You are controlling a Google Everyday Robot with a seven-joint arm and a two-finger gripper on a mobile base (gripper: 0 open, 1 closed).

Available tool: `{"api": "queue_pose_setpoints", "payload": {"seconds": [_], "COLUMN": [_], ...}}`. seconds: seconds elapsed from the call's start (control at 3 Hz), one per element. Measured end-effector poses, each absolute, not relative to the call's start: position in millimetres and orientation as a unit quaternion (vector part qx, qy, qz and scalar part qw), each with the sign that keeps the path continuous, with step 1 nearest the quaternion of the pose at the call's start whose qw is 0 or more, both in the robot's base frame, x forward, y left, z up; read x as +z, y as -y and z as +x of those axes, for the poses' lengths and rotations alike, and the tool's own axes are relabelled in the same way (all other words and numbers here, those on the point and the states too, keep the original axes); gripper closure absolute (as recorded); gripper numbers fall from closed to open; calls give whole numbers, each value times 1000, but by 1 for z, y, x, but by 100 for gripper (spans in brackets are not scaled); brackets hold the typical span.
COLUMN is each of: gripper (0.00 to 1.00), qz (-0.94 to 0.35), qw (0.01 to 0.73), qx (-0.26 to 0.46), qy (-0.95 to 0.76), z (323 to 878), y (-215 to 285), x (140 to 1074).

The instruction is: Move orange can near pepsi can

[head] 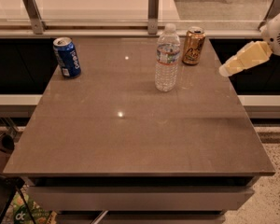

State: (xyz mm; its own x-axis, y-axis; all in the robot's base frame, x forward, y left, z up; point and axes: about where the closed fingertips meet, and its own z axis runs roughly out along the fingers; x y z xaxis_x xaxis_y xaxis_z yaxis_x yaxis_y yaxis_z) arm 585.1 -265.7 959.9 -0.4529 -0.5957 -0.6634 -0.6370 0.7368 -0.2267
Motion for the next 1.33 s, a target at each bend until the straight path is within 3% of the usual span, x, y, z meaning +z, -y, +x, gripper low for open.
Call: {"api": "queue_pose_setpoints", "payload": {"seconds": [1.0,1.33], "gripper": [0,0], "qz": [-305,-301], "qw": [461,465], "qx": [86,87], "qy": [-829,-828], "z": [659,660], "y": [253,251], "x": [928,929]}}
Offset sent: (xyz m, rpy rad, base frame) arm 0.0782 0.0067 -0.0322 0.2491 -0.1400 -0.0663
